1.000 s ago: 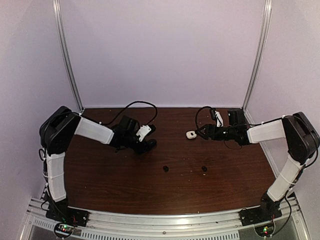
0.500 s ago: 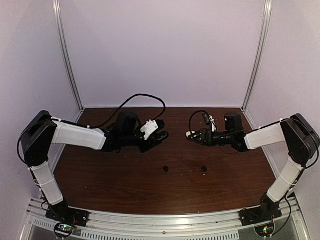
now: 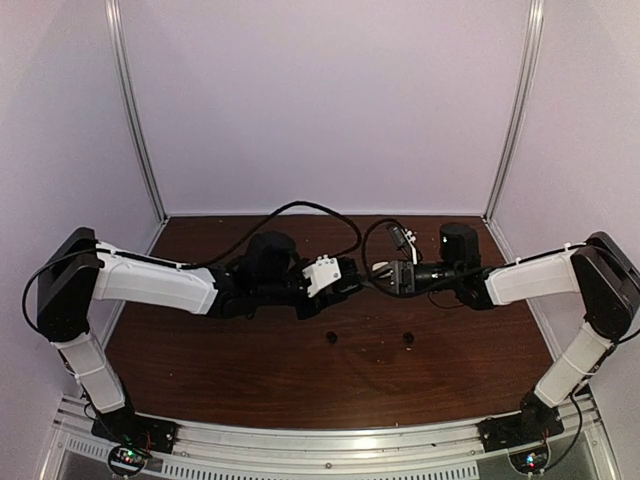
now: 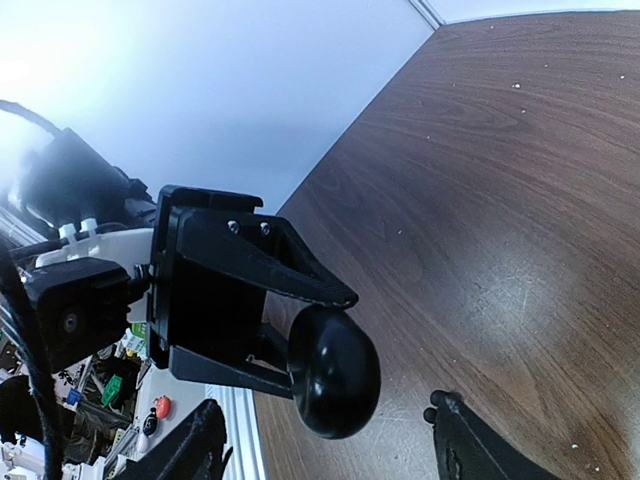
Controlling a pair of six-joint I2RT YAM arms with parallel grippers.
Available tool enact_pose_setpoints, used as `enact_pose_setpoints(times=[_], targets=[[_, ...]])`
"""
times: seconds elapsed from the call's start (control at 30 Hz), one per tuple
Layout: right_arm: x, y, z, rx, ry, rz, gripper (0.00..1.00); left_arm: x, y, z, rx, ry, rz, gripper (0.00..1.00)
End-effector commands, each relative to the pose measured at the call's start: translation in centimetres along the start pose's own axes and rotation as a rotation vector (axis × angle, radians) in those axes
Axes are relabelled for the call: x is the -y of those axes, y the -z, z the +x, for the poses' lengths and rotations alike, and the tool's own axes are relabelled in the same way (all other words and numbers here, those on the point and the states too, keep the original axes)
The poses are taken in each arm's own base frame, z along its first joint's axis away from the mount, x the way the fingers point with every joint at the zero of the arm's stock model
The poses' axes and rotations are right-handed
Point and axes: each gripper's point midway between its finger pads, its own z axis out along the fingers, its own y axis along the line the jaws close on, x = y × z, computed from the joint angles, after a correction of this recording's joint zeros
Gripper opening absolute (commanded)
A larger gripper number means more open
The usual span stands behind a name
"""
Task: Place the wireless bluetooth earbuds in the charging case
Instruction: Pass from the left arm to the right
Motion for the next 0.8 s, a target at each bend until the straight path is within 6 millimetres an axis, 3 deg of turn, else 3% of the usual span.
enact_pose_setpoints(times=[0.0, 0.77], targets=[[-2.0, -0.3, -0.2, 0.005, 0.034, -0.058, 0.7, -2.1, 0.9, -4.2, 0.084, -0.066, -0.088, 0.23], [-2.7, -0.9, 0.7, 0.009, 0.033, -0.092, 0.43, -1.5, 1.0, -5.4, 0.06, -0.181, -0.166, 0.23]])
